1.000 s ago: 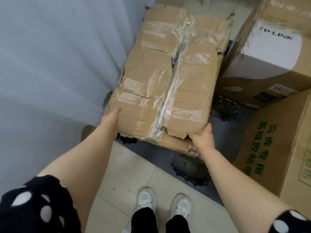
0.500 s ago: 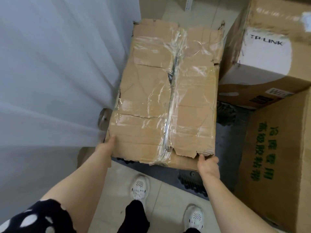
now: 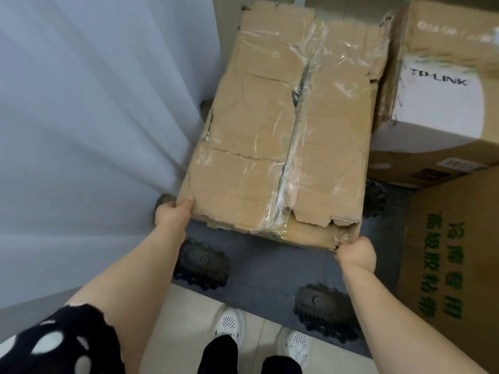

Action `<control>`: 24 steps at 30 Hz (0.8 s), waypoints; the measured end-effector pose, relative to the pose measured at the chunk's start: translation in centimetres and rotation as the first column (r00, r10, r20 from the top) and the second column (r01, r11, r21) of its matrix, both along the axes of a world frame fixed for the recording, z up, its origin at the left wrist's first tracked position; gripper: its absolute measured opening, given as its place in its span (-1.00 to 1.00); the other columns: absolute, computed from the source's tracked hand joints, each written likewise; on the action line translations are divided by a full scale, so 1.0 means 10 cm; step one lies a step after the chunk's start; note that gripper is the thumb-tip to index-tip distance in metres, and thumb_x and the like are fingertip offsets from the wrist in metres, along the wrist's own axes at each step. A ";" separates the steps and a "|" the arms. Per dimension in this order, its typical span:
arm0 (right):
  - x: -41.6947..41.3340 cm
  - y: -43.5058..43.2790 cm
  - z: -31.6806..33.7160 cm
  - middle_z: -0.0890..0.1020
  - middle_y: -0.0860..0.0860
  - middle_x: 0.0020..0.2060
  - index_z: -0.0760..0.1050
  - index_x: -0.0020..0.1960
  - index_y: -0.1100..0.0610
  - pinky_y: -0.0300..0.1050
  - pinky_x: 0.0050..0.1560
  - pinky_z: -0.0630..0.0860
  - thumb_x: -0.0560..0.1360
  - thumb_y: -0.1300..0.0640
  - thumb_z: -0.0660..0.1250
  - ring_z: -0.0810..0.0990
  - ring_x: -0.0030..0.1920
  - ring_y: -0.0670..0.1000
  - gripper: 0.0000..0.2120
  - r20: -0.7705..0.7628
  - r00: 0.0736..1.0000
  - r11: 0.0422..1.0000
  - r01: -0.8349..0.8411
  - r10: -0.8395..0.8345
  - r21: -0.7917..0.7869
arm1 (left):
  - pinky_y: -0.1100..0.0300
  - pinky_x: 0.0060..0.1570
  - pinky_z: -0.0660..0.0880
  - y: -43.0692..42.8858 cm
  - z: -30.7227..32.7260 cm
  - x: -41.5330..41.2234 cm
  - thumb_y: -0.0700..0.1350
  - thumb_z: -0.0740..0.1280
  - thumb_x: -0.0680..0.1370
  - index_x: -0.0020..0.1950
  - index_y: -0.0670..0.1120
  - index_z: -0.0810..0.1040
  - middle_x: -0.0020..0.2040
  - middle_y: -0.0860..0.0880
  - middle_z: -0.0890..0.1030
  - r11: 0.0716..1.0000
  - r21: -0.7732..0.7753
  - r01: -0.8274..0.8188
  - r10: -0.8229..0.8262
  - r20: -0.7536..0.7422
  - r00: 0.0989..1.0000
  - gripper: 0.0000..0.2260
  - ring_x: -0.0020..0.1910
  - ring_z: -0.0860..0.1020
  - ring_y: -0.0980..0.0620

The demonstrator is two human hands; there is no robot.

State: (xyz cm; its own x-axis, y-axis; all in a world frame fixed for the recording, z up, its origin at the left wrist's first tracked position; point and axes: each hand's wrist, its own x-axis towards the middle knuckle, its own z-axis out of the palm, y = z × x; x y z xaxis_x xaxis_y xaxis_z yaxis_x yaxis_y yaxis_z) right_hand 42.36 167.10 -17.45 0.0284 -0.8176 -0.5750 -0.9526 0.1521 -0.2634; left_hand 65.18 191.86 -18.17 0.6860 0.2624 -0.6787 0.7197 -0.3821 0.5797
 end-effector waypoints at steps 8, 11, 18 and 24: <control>0.31 -0.59 -0.30 0.66 0.17 -0.01 0.56 0.10 0.20 0.16 0.07 0.56 0.53 0.03 0.28 0.64 0.01 0.21 -0.72 0.184 0.964 0.981 0.195 -0.193 0.007 | -0.04 0.27 0.45 -0.64 -0.15 0.44 -0.05 0.41 0.51 0.36 -0.25 0.41 0.26 -0.20 0.53 0.994 -0.073 0.075 -0.074 0.014 0.997 -0.50 0.22 0.51 -0.19; 0.32 -0.62 -0.31 0.66 0.17 -0.01 0.57 0.08 0.21 0.16 0.06 0.56 0.54 0.03 0.28 0.64 0.00 0.22 -0.73 0.217 0.958 0.982 0.189 -0.185 0.002 | -0.05 0.27 0.45 -0.67 -0.22 0.50 -0.05 0.43 0.48 0.39 -0.23 0.39 0.27 -0.18 0.52 0.996 -0.084 0.040 -0.041 -0.004 0.999 -0.46 0.22 0.50 -0.18; 0.43 -0.72 -0.29 0.65 0.20 -0.07 0.54 0.02 0.23 0.14 0.03 0.56 0.59 0.03 0.20 0.64 -0.04 0.23 -0.73 0.244 0.967 0.992 0.100 -0.077 -0.083 | 0.01 0.25 0.47 -0.85 -0.25 0.65 -0.14 0.46 0.46 0.35 -0.25 0.42 0.24 -0.15 0.55 0.986 -0.167 -0.007 0.011 0.022 1.000 -0.50 0.17 0.55 -0.15; 0.56 -0.84 -0.27 0.65 0.19 0.00 0.54 0.11 0.22 0.17 0.08 0.54 0.60 0.02 0.20 0.63 0.01 0.23 -0.70 0.236 0.967 0.989 0.123 -0.100 -0.085 | 0.04 0.23 0.49 -1.05 -0.26 0.70 -0.25 0.42 0.49 0.28 -0.24 0.42 0.20 -0.16 0.55 0.983 -0.183 -0.022 0.034 0.060 0.998 -0.61 0.15 0.55 -0.15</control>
State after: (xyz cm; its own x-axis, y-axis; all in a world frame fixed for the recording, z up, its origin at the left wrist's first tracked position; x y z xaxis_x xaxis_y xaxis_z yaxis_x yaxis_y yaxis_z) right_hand 47.94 158.69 -20.20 0.0566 -0.8750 -0.4808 -0.8428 0.2163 -0.4928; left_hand 72.22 181.32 -20.76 0.7226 0.1578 -0.6731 0.6889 -0.2459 0.6819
